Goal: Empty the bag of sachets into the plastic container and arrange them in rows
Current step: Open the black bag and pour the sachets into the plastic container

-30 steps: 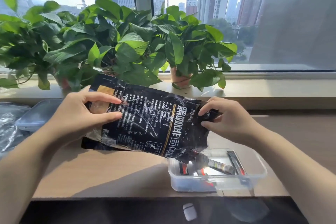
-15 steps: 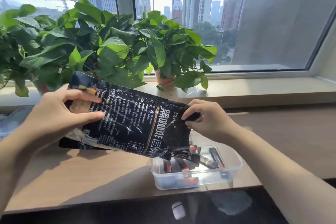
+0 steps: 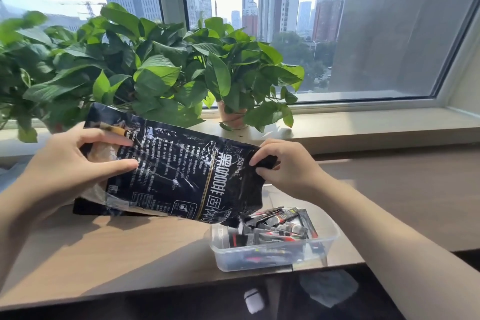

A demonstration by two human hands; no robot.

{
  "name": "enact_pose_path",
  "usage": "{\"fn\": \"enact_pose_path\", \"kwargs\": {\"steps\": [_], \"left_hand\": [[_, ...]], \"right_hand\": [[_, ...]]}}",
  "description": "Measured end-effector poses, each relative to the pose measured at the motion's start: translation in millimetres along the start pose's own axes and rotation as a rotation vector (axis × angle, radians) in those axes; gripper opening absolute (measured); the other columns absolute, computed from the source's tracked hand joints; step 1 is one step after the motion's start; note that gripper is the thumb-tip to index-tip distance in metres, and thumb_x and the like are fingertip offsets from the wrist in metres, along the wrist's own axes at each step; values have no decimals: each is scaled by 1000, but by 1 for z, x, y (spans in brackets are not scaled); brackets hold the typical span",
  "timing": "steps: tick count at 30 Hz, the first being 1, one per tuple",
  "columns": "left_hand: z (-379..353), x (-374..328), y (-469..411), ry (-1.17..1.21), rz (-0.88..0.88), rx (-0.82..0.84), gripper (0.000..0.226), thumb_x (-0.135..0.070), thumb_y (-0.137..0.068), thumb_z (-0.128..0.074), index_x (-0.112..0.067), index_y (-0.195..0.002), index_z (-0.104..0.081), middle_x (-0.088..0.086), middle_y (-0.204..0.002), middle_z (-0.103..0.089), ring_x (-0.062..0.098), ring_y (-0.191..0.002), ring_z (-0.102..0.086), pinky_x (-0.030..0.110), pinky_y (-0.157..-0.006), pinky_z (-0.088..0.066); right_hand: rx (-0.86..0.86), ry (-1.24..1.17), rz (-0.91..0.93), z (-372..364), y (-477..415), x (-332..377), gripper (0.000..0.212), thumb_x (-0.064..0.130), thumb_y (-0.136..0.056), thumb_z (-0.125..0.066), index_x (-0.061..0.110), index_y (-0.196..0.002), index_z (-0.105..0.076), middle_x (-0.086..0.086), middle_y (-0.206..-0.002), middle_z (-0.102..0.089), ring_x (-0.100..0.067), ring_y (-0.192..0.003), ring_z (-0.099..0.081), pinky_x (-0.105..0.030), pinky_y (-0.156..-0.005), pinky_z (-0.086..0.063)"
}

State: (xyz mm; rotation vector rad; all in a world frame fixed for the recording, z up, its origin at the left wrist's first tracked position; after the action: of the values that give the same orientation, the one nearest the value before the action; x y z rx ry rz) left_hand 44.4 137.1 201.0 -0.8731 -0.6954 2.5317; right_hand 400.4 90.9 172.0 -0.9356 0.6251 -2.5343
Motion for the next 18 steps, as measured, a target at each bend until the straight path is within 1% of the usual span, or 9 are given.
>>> {"fn": "enact_pose_path", "kwargs": {"steps": [2, 3, 4, 7, 8, 9, 11, 13, 18], "left_hand": [[1, 2, 2, -8, 16, 7, 65, -84, -54, -76, -55, -112, -68, -6, -117, -70, 37, -119, -62, 49, -90, -52], [3, 2, 2, -5, 22, 3, 63, -81, -56, -78, -54, -112, -68, -10, -115, -70, 39, -115, -64, 48, -86, -53], [4, 1, 2, 6, 25, -2, 59, -76, -58, -81, -53, -111, -69, -19, -111, -70, 33, -111, -67, 46, -85, -55], [1, -3, 2, 92, 10, 8, 47, -52, -65, -87, -36, -107, -73, -44, -99, -63, -7, -95, -66, 23, -74, -47], [0, -4, 2, 109, 12, 7, 44, -44, -67, -88, -32, -107, -74, -48, -97, -62, -16, -90, -62, 20, -72, -44], [-1, -4, 2, 120, 16, 7, 42, -39, -68, -89, -29, -106, -74, -46, -95, -63, -19, -87, -61, 19, -71, -43], [-3, -7, 3, 140, 30, 5, 39, -32, -69, -89, -26, -105, -75, -33, -91, -67, -8, -84, -65, 17, -72, -42], [-5, -13, 4, 155, 40, -2, 38, -25, -69, -89, -23, -104, -76, -25, -93, -65, 2, -78, -63, 17, -73, -41], [-13, -19, 4, 169, 47, 20, 40, -27, -68, -90, -24, -105, -76, -24, -96, -65, 2, -80, -62, 22, -74, -45]], "right_hand": [[-14, -6, 5, 2, -2, 1, 21, -1, -80, -76, 16, -92, -79, 5, -95, -71, -9, -87, -63, -16, -76, -51], [-20, -13, 9, 4, -2, 2, 21, -2, -81, -76, 15, -92, -79, 5, -95, -71, -9, -87, -63, -14, -75, -50], [-19, -12, 16, 4, -2, 4, 21, -2, -81, -76, 15, -93, -79, 6, -95, -70, -9, -87, -63, -12, -73, -48], [-54, -26, 46, 10, -2, 7, 22, -3, -80, -75, 15, -92, -79, 8, -93, -70, -9, -85, -61, -14, -67, -49], [-58, -33, 51, 10, -1, 8, 22, -3, -80, -75, 16, -92, -78, 9, -92, -69, -9, -85, -61, -16, -66, -50], [-42, -27, 55, 8, 0, 9, 23, -3, -80, -75, 17, -91, -78, 10, -92, -68, -9, -86, -60, -16, -66, -50], [-14, -10, 51, 6, 2, 8, 24, -3, -80, -76, 18, -91, -78, 8, -93, -69, -8, -88, -61, -11, -68, -48], [-37, -30, 26, 11, 4, 2, 24, -4, -81, -75, 17, -92, -78, 6, -94, -70, -9, -88, -62, -12, -69, -48], [-53, -31, -3, 19, 10, -3, 23, -2, -82, -74, 18, -92, -78, 10, -93, -69, -6, -87, -62, -12, -70, -47]]}}
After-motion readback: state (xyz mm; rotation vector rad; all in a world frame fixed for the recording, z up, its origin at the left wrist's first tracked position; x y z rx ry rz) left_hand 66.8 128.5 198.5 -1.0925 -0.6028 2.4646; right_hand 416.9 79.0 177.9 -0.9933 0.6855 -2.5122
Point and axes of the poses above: each hand's wrist, its own y-axis away from the middle knuckle, its own z-axis out of the back of the hand, x = y × z, the point moved 8 cm from there along -y, towards the middle knuckle
